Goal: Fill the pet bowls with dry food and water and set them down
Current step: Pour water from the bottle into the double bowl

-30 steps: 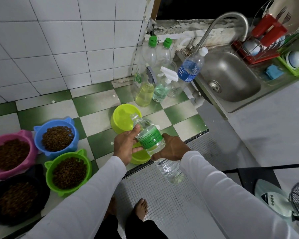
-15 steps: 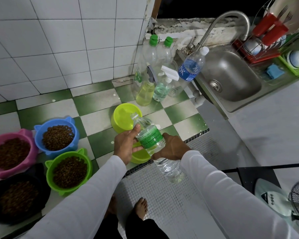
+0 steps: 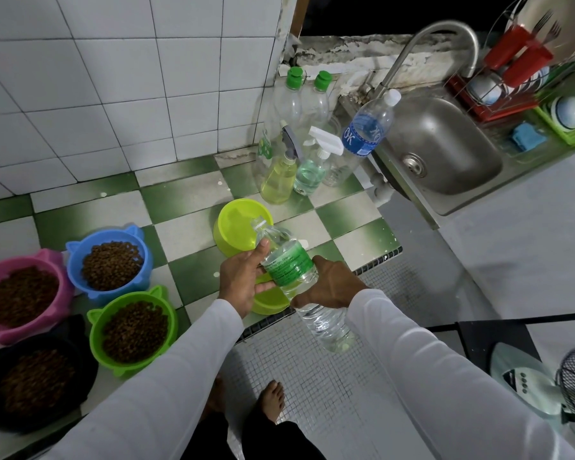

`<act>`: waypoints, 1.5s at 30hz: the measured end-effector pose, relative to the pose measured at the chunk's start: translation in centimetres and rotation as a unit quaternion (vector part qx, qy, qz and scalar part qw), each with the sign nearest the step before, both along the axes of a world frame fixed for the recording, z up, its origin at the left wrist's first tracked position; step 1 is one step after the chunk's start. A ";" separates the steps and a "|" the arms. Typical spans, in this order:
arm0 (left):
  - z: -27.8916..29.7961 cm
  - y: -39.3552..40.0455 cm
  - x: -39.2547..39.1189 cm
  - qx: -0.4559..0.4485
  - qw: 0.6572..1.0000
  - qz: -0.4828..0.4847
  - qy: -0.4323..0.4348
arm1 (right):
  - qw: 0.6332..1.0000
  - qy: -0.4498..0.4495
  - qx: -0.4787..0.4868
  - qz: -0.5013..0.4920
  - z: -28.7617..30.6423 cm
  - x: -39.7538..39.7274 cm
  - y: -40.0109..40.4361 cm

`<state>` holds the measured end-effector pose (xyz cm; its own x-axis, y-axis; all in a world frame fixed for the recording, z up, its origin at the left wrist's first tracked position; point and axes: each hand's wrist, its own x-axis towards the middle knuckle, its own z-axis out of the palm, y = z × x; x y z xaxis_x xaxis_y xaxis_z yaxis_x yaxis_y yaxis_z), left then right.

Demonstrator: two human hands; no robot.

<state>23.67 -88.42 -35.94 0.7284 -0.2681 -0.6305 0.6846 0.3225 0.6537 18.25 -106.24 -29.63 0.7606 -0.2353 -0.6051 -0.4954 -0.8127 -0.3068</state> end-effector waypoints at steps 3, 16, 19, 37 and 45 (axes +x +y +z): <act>-0.1 0.0 0.0 0.005 1.000 -0.003 -0.002 | 1.000 0.005 -0.001 0.002 0.1 0.1 0.1; 0.3 -0.1 -0.1 0.001 1.000 0.008 0.011 | 1.000 0.017 -0.011 0.006 0.5 0.1 0.2; 0.1 -0.1 -0.1 0.004 1.000 0.008 0.009 | 1.000 0.016 -0.009 0.007 0.5 0.1 0.3; -0.3 -0.2 0.0 0.002 1.000 -0.002 0.003 | 1.000 0.013 -0.014 0.012 0.4 0.2 0.1; -0.6 0.0 0.2 0.001 1.000 -0.003 0.004 | 1.000 0.016 -0.013 0.015 0.3 0.3 0.2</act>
<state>23.85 -88.46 -36.58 0.7214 -0.2713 -0.6371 0.6920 0.3162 0.6489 18.57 -106.08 -29.32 0.7484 -0.2289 -0.6225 -0.4802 -0.8344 -0.2705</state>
